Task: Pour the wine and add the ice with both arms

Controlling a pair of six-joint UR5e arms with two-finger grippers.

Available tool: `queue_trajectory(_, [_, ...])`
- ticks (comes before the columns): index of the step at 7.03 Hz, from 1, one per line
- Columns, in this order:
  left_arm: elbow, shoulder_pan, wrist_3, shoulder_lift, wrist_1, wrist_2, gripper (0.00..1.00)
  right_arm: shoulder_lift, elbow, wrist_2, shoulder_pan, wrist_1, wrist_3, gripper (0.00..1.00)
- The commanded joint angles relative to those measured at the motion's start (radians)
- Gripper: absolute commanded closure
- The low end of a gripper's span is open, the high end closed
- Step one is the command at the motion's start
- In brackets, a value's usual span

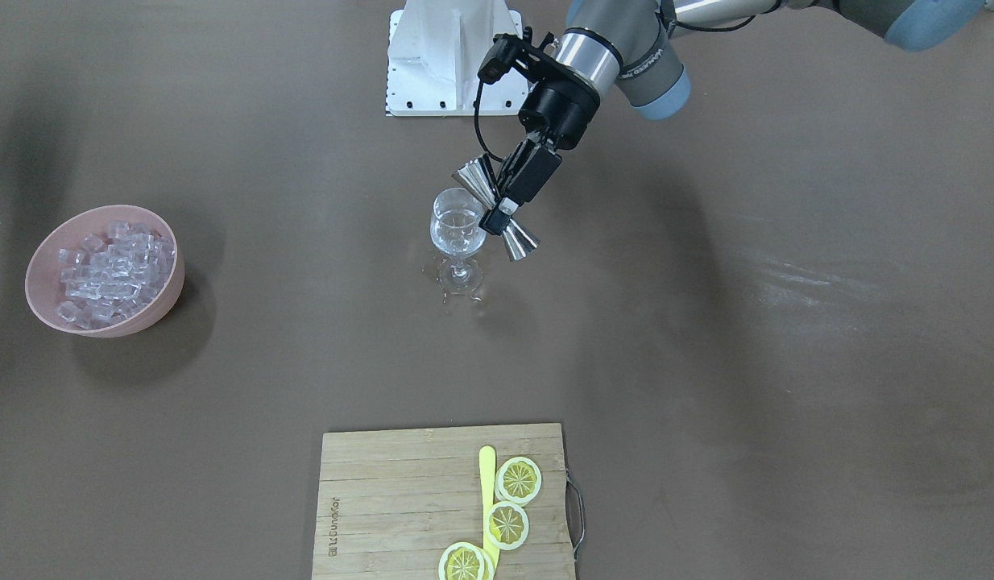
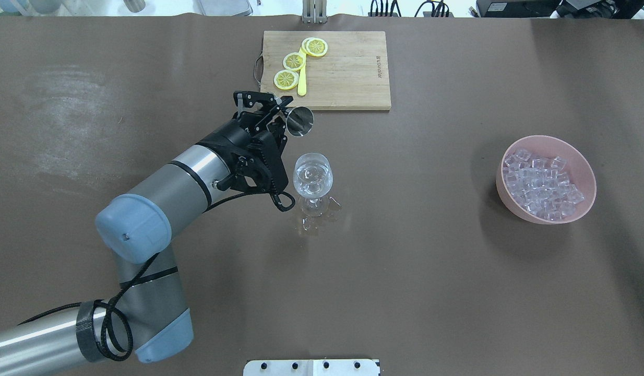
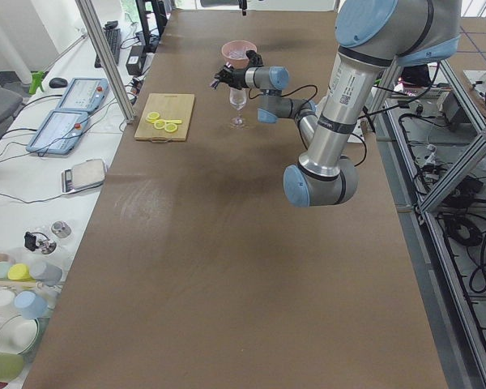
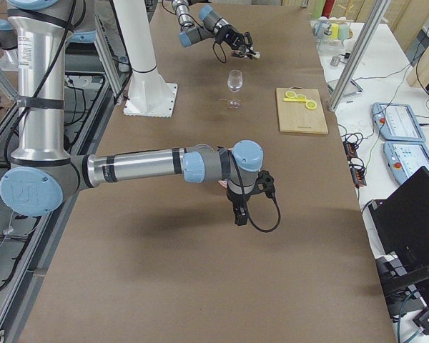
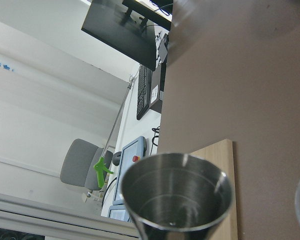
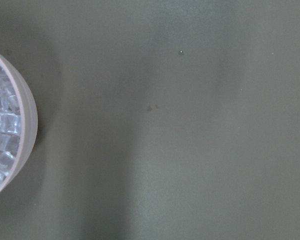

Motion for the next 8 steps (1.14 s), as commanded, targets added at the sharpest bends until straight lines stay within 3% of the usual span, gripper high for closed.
queue_trajectory(1, [-0.023,-0.004,-0.297,0.104,-0.019,0.006,1.00,0.007,-0.004,0.000,0.000,-0.001,0.003,0.00])
queue_trajectory(3, [-0.016,-0.026,-0.620,0.181,-0.126,-0.007,1.00,0.009,-0.003,0.000,0.000,-0.001,0.003,0.00])
queue_trajectory(5, [0.021,-0.058,-0.924,0.247,-0.135,-0.011,1.00,0.013,-0.006,0.000,0.000,-0.001,0.004,0.00])
queue_trajectory(8, [0.125,-0.170,-1.113,0.344,-0.241,-0.029,1.00,0.013,-0.003,0.000,-0.002,-0.001,0.009,0.00])
